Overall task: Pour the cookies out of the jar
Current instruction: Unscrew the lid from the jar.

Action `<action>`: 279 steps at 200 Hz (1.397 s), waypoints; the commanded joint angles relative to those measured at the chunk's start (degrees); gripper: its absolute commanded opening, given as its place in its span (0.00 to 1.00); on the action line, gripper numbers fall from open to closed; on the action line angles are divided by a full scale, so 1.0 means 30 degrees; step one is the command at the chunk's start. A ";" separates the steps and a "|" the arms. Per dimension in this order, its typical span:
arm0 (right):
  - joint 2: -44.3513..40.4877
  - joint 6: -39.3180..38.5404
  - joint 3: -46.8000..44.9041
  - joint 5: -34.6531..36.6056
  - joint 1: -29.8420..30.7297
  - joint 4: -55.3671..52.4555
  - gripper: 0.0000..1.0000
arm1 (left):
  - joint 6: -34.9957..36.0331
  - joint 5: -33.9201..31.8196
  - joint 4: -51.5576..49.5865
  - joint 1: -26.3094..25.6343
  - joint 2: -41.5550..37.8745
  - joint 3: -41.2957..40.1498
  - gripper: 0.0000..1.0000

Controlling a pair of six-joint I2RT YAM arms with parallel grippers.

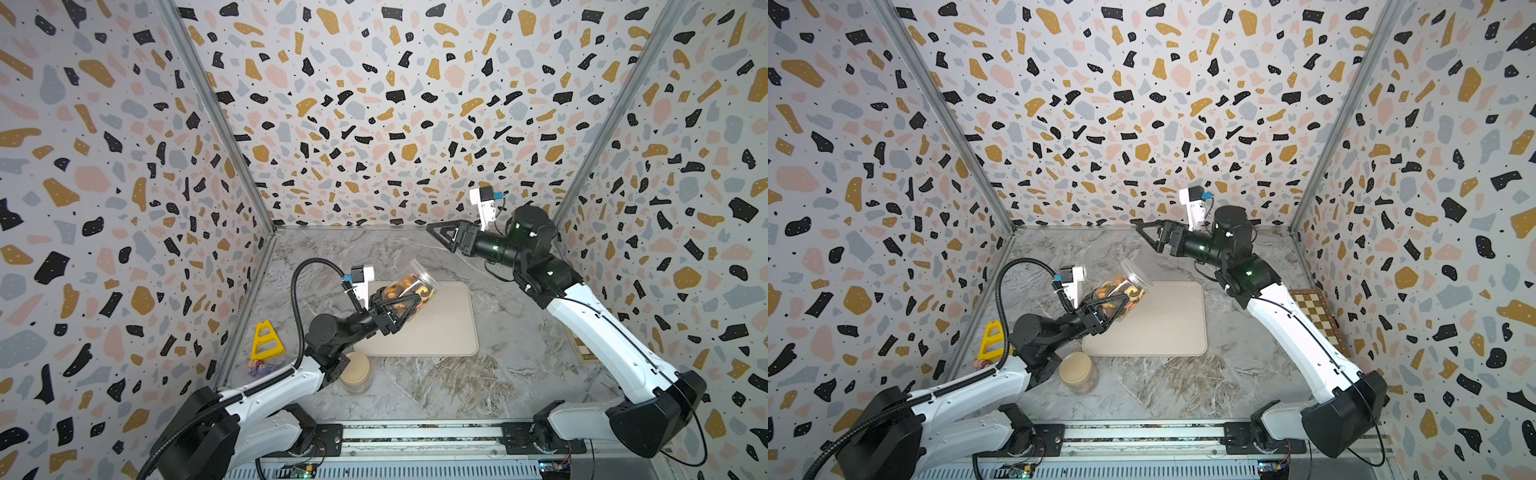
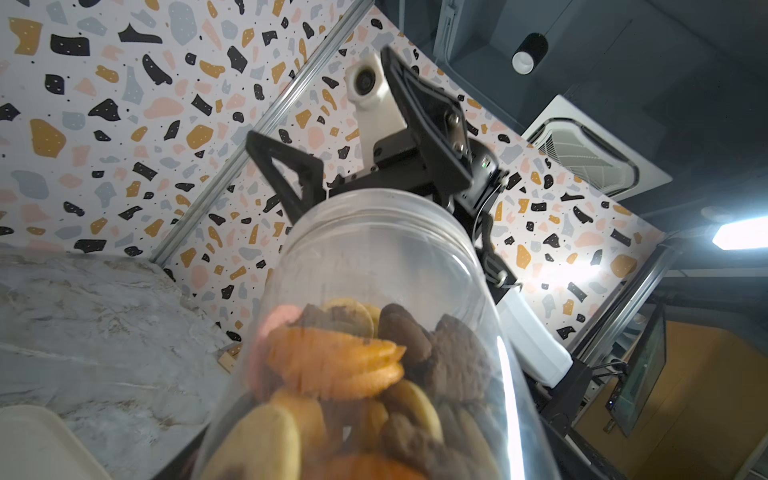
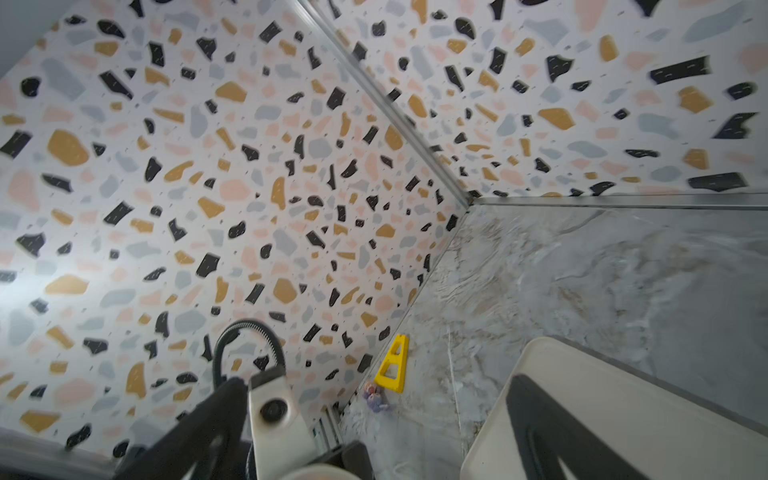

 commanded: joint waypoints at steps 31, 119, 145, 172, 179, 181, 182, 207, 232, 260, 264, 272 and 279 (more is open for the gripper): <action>0.0156 0.1896 0.4546 0.3386 0.0621 -1.2394 0.99 | 0.7483 -0.0471 -0.3319 -0.0028 -0.0832 0.0789 0.00; 0.0712 0.6808 0.1483 0.1892 0.3234 -1.0297 1.00 | 0.8191 -0.0678 -0.2791 -0.0029 -0.0231 0.0829 0.00; 0.0589 0.7179 0.0859 0.2108 0.3257 -1.0138 1.00 | 0.8190 -0.0759 -0.2763 -0.0027 -0.0402 0.0709 0.00; 0.0147 0.7695 0.0087 0.2403 0.3257 -0.9774 1.00 | 0.8189 -0.0814 -0.2605 -0.0014 -0.0360 0.0658 0.00; 0.0022 0.7819 -0.0091 0.2420 0.3257 -0.9585 1.00 | 0.8194 -0.0796 -0.2481 -0.0003 -0.0335 0.0629 0.00; -0.0016 0.7850 -0.0112 0.2413 0.3272 -0.9540 1.00 | 0.8195 -0.0800 -0.2458 -0.0023 -0.0335 0.0622 0.00; -0.0037 0.7885 -0.0135 0.2402 0.3265 -0.9513 1.00 | 0.8195 -0.0811 -0.2449 -0.0026 -0.0335 0.0625 0.00; -0.0261 0.8290 -0.0553 0.2100 0.3283 -0.8816 0.97 | 0.8223 -0.0938 -0.2411 -0.0029 -0.0291 0.0600 0.00; -0.0433 0.8556 -0.0568 0.2252 0.3403 -0.8579 0.95 | 0.8326 -0.1033 -0.2418 -0.0028 -0.0218 0.0510 0.00; -0.0621 0.8823 -0.0829 0.2133 0.3486 -0.8288 0.90 | 0.8202 -0.1165 -0.2127 -0.0004 -0.0111 0.0395 0.00; -0.0642 0.8873 -0.0907 0.2079 0.3513 -0.8190 0.90 | 0.8181 -0.1176 -0.2093 -0.0028 -0.0099 0.0395 0.00; -0.0644 0.8948 -0.1019 0.2023 0.3591 -0.8088 0.89 | 0.8185 -0.1211 -0.2060 -0.0029 -0.0085 0.0395 0.00; -0.0643 0.8996 -0.1063 0.2037 0.3636 -0.8080 0.89 | 0.8188 -0.1219 -0.2013 -0.0029 -0.0071 0.0395 0.00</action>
